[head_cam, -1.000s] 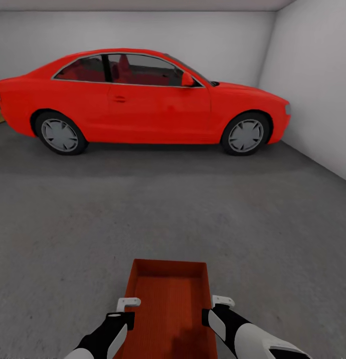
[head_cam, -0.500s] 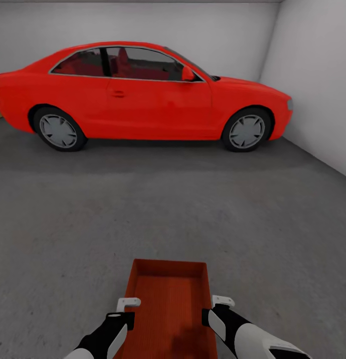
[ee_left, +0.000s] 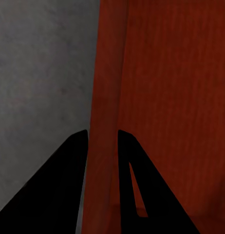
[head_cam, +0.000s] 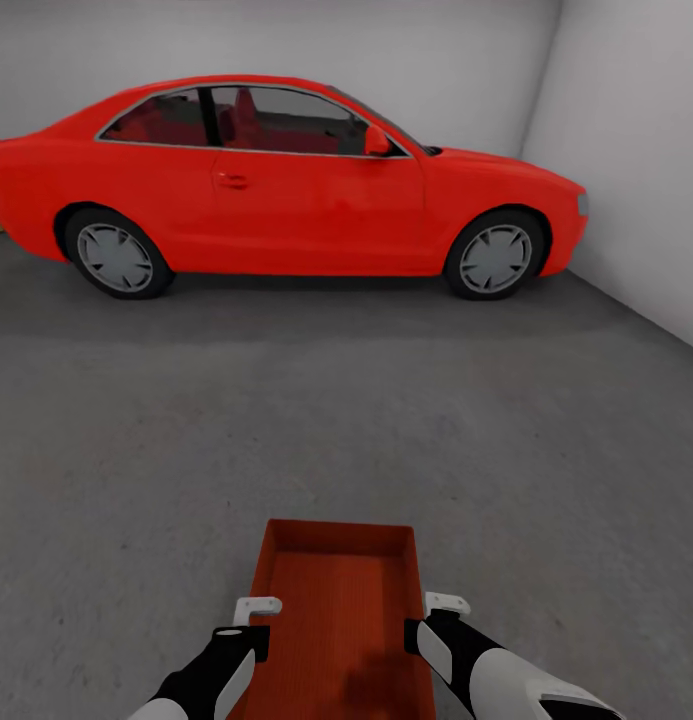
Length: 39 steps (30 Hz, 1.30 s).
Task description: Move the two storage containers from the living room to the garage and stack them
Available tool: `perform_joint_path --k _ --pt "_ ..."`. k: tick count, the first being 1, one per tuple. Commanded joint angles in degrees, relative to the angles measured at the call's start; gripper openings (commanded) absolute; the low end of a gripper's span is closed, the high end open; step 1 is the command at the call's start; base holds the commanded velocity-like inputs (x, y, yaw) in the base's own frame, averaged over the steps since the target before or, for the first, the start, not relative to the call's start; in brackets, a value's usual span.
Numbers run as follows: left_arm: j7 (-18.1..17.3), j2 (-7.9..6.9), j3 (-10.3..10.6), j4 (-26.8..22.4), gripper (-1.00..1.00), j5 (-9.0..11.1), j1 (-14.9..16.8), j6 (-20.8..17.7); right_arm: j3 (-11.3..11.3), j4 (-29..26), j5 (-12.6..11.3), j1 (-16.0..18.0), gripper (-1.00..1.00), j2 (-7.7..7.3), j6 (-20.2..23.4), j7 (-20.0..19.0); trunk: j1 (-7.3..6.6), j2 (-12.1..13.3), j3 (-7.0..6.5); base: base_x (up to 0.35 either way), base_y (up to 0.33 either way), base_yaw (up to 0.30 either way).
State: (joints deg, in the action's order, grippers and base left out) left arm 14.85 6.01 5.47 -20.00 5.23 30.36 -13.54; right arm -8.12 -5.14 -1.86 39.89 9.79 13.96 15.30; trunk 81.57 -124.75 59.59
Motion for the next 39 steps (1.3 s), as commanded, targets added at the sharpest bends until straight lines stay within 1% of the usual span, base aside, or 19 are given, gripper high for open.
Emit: perform_joint_path --k 1,39 --pt "-0.35 -0.03 1.21 -0.13 -1.0 1.53 0.03 -0.15 1.0 -0.04 -1.56 0.01 -1.0 0.06 0.1 0.26 0.21 -0.44 0.23 0.0 0.0 0.0" --pt "-0.35 -0.03 1.22 -0.13 -1.0 1.53 0.03 -0.09 1.0 -0.04 -1.51 0.01 -1.0 0.06 0.1 0.26 8.56 -15.68 7.05 0.0 0.0 0.0"
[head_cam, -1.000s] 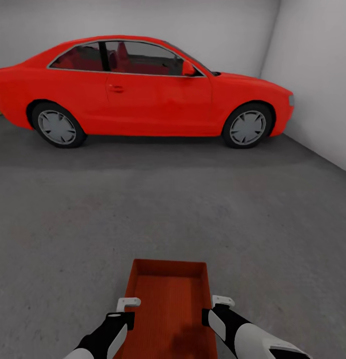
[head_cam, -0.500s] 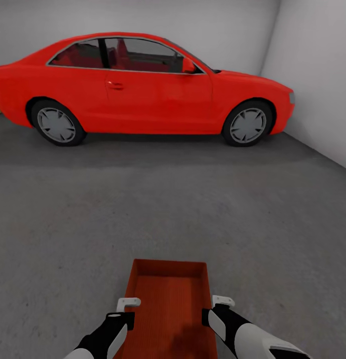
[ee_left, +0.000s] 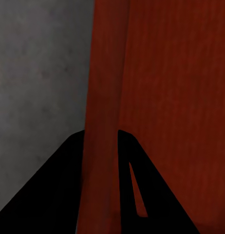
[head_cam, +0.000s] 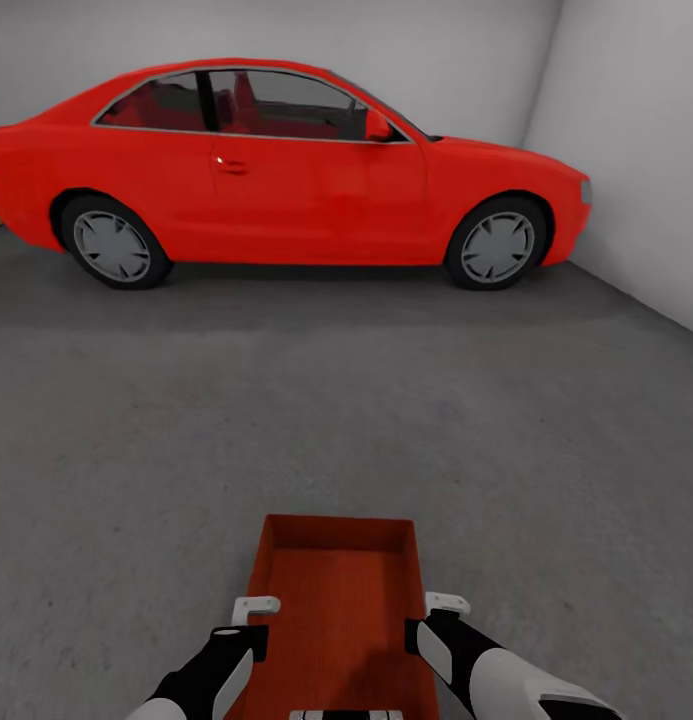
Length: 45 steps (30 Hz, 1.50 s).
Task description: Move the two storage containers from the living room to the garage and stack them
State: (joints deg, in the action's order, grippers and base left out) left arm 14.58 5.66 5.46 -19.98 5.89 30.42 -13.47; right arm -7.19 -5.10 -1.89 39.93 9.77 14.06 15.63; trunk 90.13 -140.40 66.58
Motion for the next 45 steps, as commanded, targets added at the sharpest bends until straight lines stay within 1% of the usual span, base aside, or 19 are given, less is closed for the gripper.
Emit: perform_joint_path --k 1,28,29,45 --pt "-0.08 0.32 1.22 -0.15 -1.0 0.88 -0.04 -0.19 0.07 -0.08 -1.47 -0.02 -1.0 0.07 0.01 -0.08 0.22 -0.43 0.24 0.0 0.0 0.0" --pt "-0.08 0.32 1.22 -0.15 -1.0 0.88 -0.04 -0.16 0.07 -0.08 -1.46 -0.02 -1.0 0.12 0.01 -0.08 0.22 -0.43 0.24 0.0 0.0 0.0" --pt "-0.08 0.32 1.22 -0.15 1.0 0.88 -0.03 -0.16 0.07 -0.08 -1.45 -0.02 1.0 0.13 0.01 -0.08 0.22 -0.43 0.24 0.0 0.0 0.0" --pt "-0.08 0.32 1.22 -0.15 1.0 0.88 -0.06 -0.16 0.07 -0.08 -1.45 -0.02 1.0 0.16 -0.01 -0.08 0.22 -0.43 0.24 0.0 0.0 0.0"
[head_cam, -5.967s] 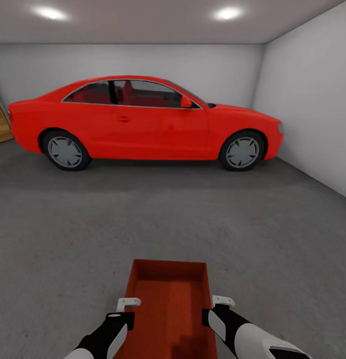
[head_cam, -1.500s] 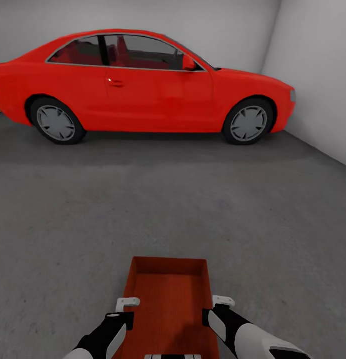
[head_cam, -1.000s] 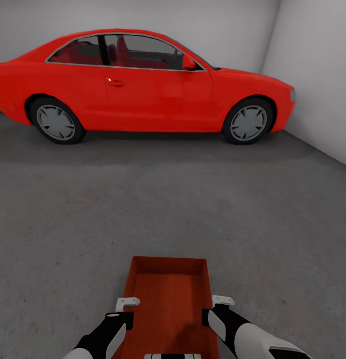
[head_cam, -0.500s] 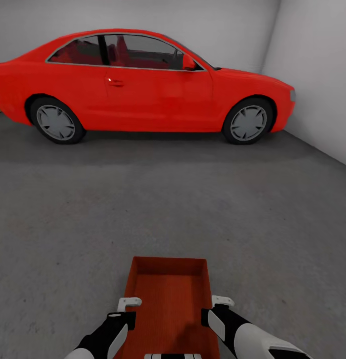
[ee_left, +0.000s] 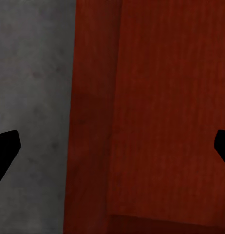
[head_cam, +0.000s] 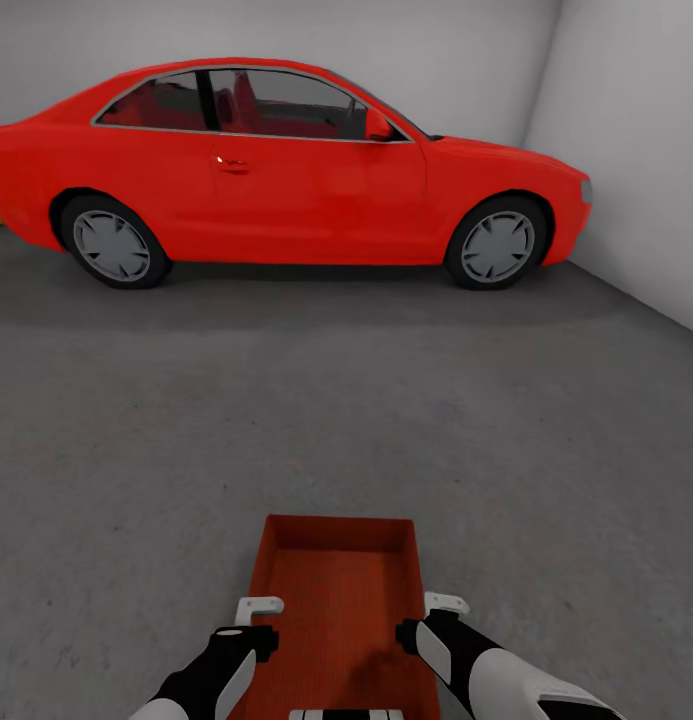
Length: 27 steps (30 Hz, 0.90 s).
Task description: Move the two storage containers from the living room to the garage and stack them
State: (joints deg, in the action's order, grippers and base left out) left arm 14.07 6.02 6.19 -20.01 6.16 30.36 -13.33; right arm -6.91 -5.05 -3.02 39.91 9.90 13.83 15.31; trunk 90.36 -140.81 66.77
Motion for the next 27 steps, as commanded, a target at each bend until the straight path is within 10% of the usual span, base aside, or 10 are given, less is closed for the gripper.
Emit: perform_joint_path --k 1,14,27 --pt "0.43 -0.04 0.49 -0.12 1.0 0.6 0.01 -0.3 -0.21 -0.13 -0.32 0.0 1.0 0.03 0.21 0.25 -0.01 -0.02 0.05 0.0 0.0 0.0" --pt "0.43 -0.04 0.49 -0.19 1.0 0.61 0.04 -0.35 -0.21 -0.13 -0.32 0.0 1.0 -0.06 0.23 0.25 -0.01 -0.02 0.05 0.0 0.0 0.0" --pt "0.43 -0.04 0.36 -0.29 1.0 0.69 0.03 -0.39 -0.21 -0.13 -0.32 0.0 1.0 -0.06 0.22 0.25 -2.87 5.2 -2.29 0.0 0.0 0.0"
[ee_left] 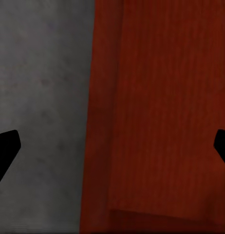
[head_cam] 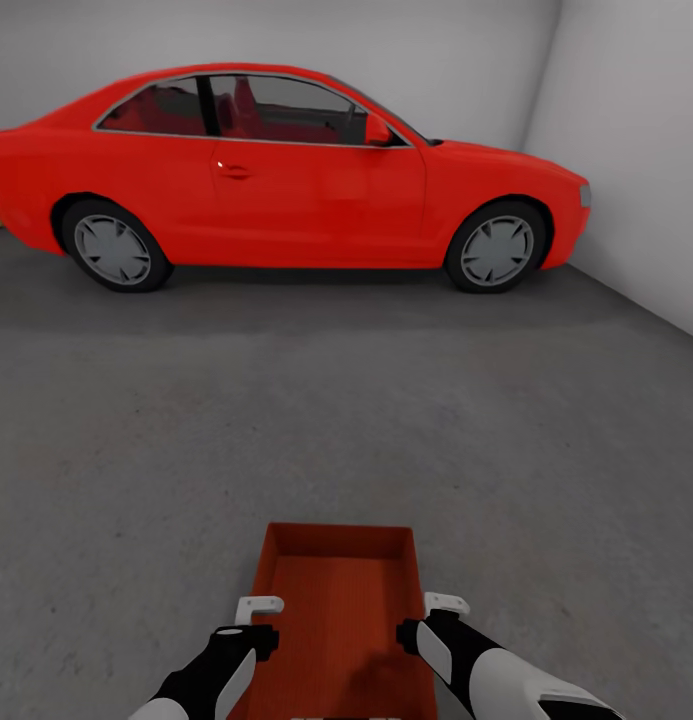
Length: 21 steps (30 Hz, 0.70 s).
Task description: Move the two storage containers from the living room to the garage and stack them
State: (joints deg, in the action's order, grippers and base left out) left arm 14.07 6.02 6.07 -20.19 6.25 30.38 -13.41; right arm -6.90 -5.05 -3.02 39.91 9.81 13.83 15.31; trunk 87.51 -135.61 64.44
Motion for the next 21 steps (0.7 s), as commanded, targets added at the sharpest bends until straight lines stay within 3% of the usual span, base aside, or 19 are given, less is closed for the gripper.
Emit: perform_joint_path --k 1,21 --pt "0.43 -0.04 0.47 -0.12 1.0 0.61 -0.01 -0.3 -0.22 -0.13 -0.32 0.0 1.0 0.03 0.21 0.25 -0.24 0.4 -0.14 0.0 0.0 0.0" --pt "0.43 -0.04 0.5 -0.12 1.0 0.59 0.02 -0.3 -0.22 -0.04 -0.32 0.0 1.0 0.12 0.17 0.25 -4.63 8.42 -3.73 0.0 0.0 0.0"
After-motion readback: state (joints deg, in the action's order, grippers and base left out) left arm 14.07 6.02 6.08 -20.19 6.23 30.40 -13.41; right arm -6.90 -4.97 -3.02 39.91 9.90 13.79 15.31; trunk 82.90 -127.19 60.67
